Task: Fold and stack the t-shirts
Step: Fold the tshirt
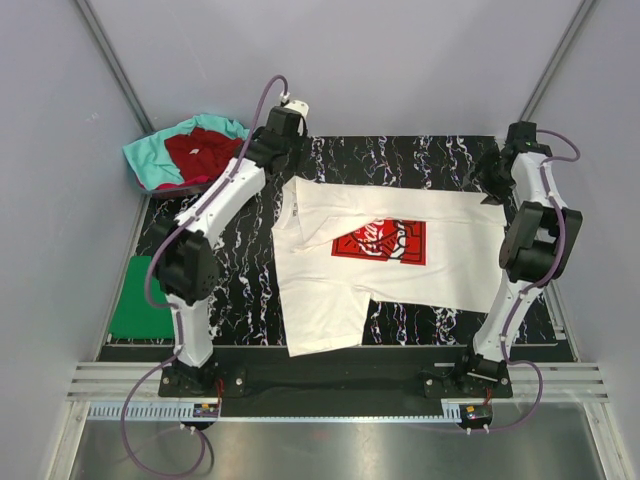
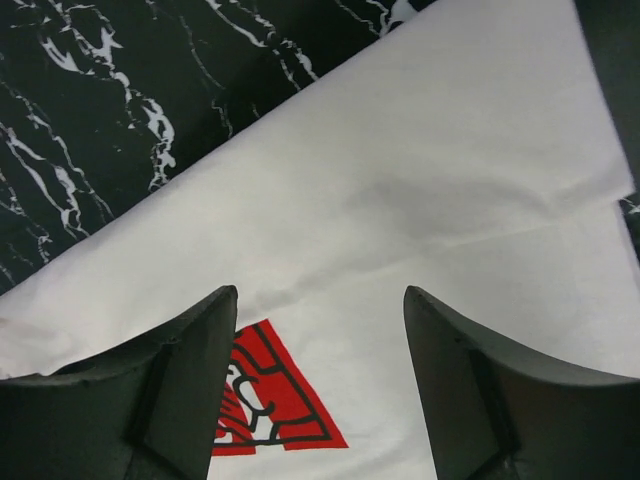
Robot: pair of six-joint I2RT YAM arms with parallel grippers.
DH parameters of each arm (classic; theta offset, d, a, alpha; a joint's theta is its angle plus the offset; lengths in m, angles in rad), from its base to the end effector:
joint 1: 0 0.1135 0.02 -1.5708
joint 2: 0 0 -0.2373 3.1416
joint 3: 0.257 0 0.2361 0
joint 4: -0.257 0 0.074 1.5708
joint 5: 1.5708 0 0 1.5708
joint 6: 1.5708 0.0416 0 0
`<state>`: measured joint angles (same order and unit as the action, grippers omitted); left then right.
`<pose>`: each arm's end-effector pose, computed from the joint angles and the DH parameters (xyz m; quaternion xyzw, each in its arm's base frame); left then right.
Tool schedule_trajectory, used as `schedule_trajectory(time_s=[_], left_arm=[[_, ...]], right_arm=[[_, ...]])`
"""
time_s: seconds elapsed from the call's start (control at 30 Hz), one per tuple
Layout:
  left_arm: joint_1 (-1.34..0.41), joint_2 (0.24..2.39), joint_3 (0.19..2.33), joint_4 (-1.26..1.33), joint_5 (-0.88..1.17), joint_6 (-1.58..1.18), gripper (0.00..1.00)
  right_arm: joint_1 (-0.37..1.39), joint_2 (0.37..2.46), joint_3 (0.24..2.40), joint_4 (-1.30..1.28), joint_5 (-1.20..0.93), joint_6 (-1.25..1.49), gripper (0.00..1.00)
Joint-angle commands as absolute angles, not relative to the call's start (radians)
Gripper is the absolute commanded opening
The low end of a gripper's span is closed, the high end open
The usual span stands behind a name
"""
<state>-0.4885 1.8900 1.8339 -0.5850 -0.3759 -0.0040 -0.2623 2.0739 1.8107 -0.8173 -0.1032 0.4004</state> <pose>0.3746 -0.1818 0.3185 0.1293 0.8726 0.0546 0.4678 0.4114 -0.1060 0.2181 0.3033 0.9202 0.0666 0.2383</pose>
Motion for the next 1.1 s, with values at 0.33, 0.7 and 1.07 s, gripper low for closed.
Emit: schedule_trajectory(time_s=[0.33,0.7,1.07], left_arm=[[-0.385,2.236,1.988,-0.272,-0.162,-0.066,0.43],[-0.357,2.401,2.095,-0.239,-0.224,-0.207,0.45],[-0.328,2.464,2.158,-0.341,-0.157,-0.360,0.43]], right_arm=[[-0.268,2.183,1.942,-0.853,-0.199,0.411,0.68],[-0.268,2.175,1.914,-0.839,-0.167,0.354,0.67],[-0.268,2.220,1.928,-0.839,-0.155,0.350,0.67]])
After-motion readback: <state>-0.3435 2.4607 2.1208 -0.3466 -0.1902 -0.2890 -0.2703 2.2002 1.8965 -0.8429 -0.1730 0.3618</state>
